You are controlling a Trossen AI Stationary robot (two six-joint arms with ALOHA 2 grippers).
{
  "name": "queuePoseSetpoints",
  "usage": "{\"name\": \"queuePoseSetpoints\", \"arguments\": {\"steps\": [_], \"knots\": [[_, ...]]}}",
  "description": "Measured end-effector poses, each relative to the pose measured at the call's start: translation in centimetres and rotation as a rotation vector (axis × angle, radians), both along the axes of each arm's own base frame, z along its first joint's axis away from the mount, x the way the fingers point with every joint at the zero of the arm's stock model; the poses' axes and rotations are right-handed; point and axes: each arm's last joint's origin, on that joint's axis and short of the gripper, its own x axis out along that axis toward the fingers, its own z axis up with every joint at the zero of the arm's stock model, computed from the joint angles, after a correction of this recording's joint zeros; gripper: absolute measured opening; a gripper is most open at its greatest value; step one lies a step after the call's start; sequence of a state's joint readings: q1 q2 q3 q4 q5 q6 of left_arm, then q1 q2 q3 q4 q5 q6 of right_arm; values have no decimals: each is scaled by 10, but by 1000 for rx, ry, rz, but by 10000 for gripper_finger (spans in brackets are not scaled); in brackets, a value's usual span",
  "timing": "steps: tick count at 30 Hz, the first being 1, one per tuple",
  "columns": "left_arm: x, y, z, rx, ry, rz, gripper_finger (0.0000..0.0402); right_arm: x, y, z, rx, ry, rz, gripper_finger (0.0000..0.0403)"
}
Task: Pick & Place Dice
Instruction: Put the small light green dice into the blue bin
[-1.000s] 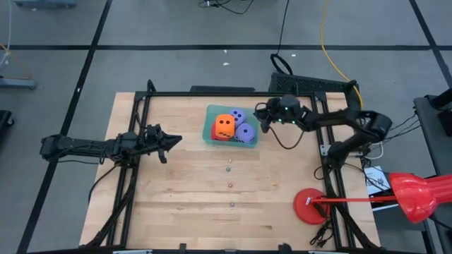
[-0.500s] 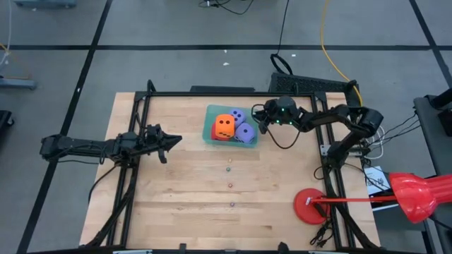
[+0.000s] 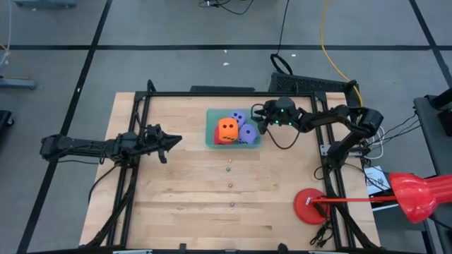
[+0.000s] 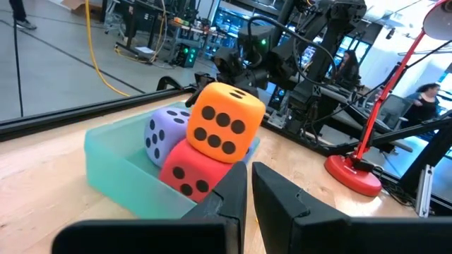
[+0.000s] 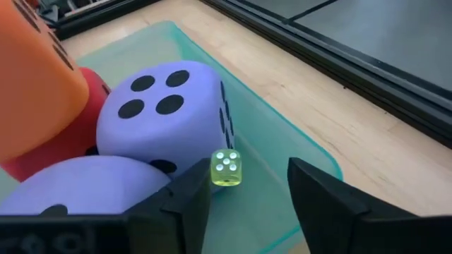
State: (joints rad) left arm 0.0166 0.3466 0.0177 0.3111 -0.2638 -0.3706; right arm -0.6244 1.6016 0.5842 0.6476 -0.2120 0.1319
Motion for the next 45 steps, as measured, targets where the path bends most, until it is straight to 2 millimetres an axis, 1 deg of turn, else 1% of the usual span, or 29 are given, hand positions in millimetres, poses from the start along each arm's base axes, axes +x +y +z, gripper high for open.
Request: {"name": "queuePoseSetpoints", "arguments": {"steps": [4,8,16,23,28,37,45], "knots": [[0,0,0,0,0,0,33,2,3,0,-43,19,32,179],[0,0,0,0,0,0,33,5,9,1,-88,43,46,171],[0,0,0,0,0,-1,33,2,15,21,-126,-4,66,169],[0,0,0,0,0,0,33,-2,18,32,-165,-3,82,173],[0,0,0,0,0,-1,33,0,24,38,-186,-22,107,172],[0,0,0,0,0,-1,33,11,44,40,-128,-66,157,169],[0,0,0,0,0,0,33,14,50,40,-93,-74,116,159]]}}
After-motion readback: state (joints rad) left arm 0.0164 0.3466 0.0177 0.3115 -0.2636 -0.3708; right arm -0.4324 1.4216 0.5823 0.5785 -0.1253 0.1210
